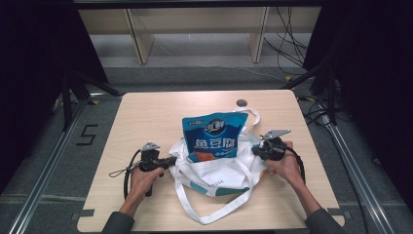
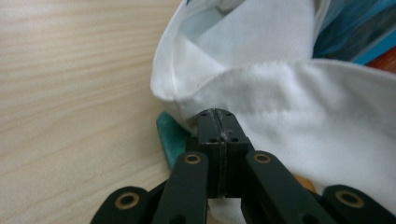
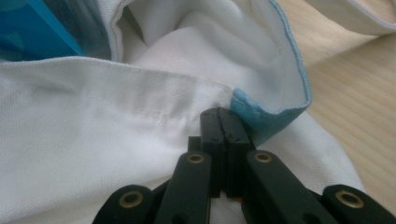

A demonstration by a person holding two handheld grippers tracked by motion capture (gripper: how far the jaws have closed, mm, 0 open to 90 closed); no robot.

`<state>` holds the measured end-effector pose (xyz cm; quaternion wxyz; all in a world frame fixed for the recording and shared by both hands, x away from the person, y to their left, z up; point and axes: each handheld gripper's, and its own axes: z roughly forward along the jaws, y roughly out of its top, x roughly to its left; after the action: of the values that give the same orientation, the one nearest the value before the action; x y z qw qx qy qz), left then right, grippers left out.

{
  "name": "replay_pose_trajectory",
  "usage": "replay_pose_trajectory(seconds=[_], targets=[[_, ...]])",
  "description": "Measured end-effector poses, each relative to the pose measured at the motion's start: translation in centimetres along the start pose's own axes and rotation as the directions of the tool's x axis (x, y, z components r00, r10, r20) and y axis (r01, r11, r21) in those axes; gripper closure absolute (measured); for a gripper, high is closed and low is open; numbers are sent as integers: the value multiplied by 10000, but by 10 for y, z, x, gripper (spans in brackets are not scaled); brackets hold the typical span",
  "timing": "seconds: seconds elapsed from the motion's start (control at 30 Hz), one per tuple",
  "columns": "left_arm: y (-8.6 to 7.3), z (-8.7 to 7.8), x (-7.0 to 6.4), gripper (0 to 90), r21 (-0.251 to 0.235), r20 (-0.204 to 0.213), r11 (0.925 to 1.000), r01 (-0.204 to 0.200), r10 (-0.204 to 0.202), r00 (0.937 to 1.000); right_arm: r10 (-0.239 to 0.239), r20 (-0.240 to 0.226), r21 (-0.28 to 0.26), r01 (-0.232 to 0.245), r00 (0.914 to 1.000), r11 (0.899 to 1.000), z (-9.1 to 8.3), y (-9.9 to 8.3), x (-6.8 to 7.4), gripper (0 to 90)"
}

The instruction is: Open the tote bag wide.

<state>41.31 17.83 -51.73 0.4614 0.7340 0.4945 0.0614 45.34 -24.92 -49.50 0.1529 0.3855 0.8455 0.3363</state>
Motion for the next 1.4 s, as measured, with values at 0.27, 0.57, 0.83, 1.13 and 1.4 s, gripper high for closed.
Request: replay_pose_trajectory(seconds=[0.27,0.57,0.83,1.13,1.4], targets=[[16,-29,-7,795,-689,273,9975,-149,168,9995,145,-534,-904,-193,9985,9957,-26,10,-2,853],[20,-47,-14,696,-916,515,9955,-244,292,9982,273,-378,-1236,-318,9989,9918,-43,10,0,775],[19,-56,-19,566,-522,386,9944,-924,945,9948,164,-47,-1193,-168,9999,9927,-52,7,0,601],[11,-64,-30,447,-452,200,9905,-1301,1311,9912,461,-667,-1090,-532,9967,9926,-60,4,15,510],[1,-72,-38,352,-445,181,9861,-1602,1612,9868,280,-617,-1057,-345,9977,9938,-64,-3,22,441]])
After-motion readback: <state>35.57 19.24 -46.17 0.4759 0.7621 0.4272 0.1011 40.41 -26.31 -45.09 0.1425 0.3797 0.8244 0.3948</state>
